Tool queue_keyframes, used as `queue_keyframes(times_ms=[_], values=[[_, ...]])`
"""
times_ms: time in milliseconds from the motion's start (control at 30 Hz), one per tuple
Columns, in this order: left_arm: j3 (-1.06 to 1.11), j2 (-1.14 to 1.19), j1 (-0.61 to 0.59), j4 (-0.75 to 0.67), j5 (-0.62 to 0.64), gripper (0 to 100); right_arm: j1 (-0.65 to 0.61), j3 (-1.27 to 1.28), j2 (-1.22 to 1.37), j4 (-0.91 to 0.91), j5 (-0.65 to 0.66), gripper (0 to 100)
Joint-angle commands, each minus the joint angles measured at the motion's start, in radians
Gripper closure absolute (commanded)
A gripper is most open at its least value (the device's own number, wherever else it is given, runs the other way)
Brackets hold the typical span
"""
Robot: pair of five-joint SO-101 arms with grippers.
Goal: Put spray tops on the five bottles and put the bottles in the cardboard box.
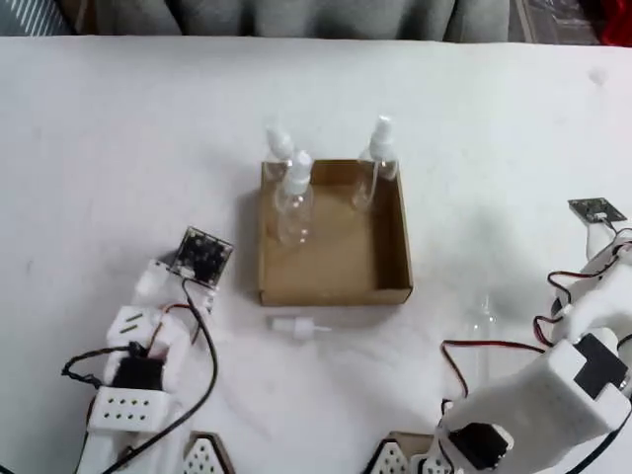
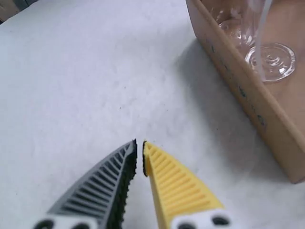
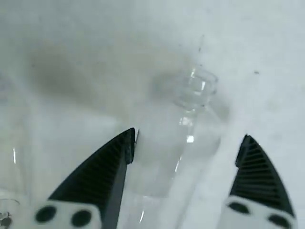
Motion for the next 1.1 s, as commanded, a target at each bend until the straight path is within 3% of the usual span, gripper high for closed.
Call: queue_keyframes(times_ms=[0,133,233,400,467,767,1067], values=[[-0.002,-0.010,-0.008,-0.031,-0.012,97,0.008,-0.048,-0.008,0.008,0.003,83.7],[-0.002,-0.012,-0.008,-0.031,-0.012,97,0.010,-0.048,-0.010,0.008,0.002,96.6],[-0.002,-0.012,-0.008,-0.031,-0.012,97,0.007,-0.048,-0.013,0.010,0.002,91.8],[-0.002,-0.012,-0.008,-0.031,-0.012,97,0.002,-0.046,-0.065,0.061,0.002,70.5],[-0.002,-0.012,-0.008,-0.031,-0.012,97,0.005,-0.046,-0.104,0.110,0.002,66.9],[-0.002,-0.012,-0.008,-0.031,-0.012,97,0.035,-0.034,-0.211,0.214,0.000,79.6],[-0.002,-0.010,-0.008,-0.031,-0.012,97,0.025,0.018,-0.111,0.050,-0.064,73.2]])
